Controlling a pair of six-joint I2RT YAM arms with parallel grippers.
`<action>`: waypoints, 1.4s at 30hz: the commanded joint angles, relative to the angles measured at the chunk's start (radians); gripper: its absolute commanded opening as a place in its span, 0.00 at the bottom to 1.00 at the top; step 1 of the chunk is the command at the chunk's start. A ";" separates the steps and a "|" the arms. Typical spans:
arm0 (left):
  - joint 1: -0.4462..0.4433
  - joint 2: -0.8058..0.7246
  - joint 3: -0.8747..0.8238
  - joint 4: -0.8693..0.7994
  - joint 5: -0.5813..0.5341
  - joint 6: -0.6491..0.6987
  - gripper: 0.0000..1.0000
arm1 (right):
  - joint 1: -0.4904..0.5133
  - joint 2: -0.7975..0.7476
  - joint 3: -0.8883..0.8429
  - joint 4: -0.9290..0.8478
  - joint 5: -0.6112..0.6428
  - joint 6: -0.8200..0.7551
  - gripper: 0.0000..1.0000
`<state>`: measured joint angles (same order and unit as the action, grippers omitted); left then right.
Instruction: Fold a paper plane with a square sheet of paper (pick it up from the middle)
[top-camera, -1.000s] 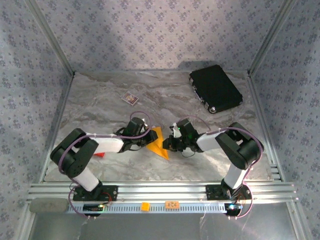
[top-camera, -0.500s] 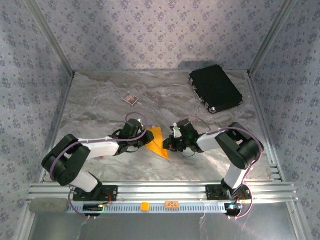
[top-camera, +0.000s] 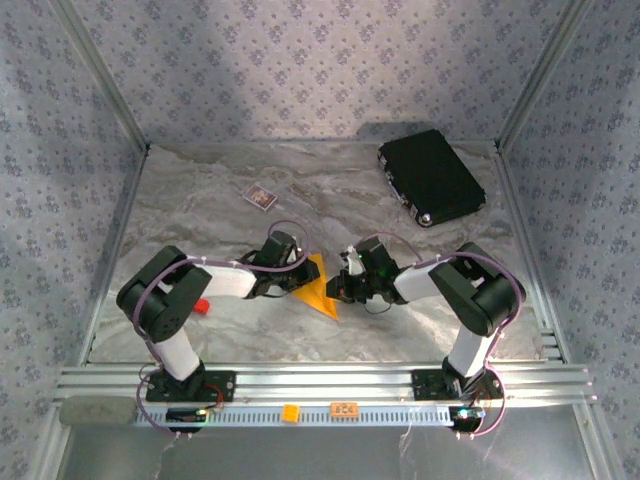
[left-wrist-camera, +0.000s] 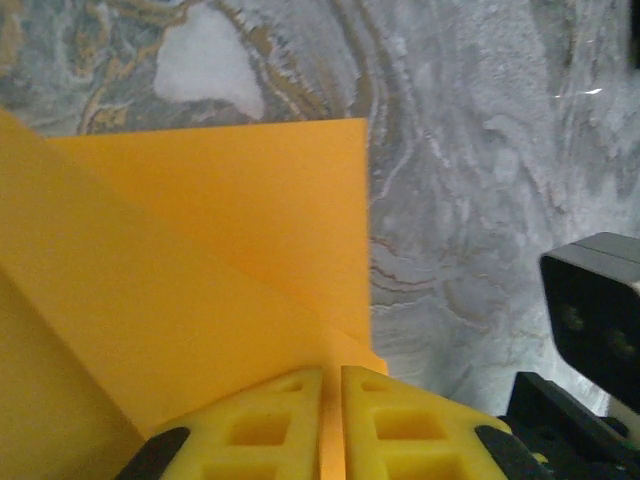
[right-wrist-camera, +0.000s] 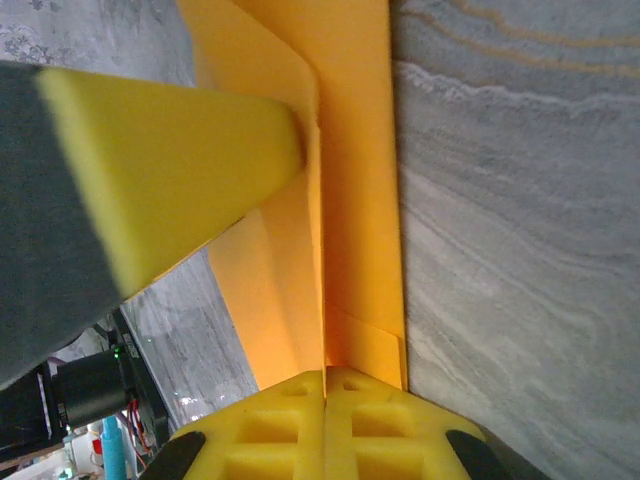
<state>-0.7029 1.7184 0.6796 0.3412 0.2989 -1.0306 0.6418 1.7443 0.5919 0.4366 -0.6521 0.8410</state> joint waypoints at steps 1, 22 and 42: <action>0.000 0.021 0.022 -0.007 0.002 -0.002 0.11 | -0.010 0.036 -0.004 -0.035 0.011 -0.014 0.05; 0.008 0.055 -0.005 -0.007 -0.005 -0.022 0.09 | 0.020 -0.091 -0.020 -0.215 -0.001 -0.124 0.25; 0.017 0.060 -0.013 0.002 -0.002 -0.023 0.08 | 0.023 -0.155 -0.095 -0.252 0.029 -0.132 0.22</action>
<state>-0.6937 1.7432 0.6804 0.3748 0.3099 -1.0538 0.6598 1.6100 0.5255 0.2977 -0.6426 0.7322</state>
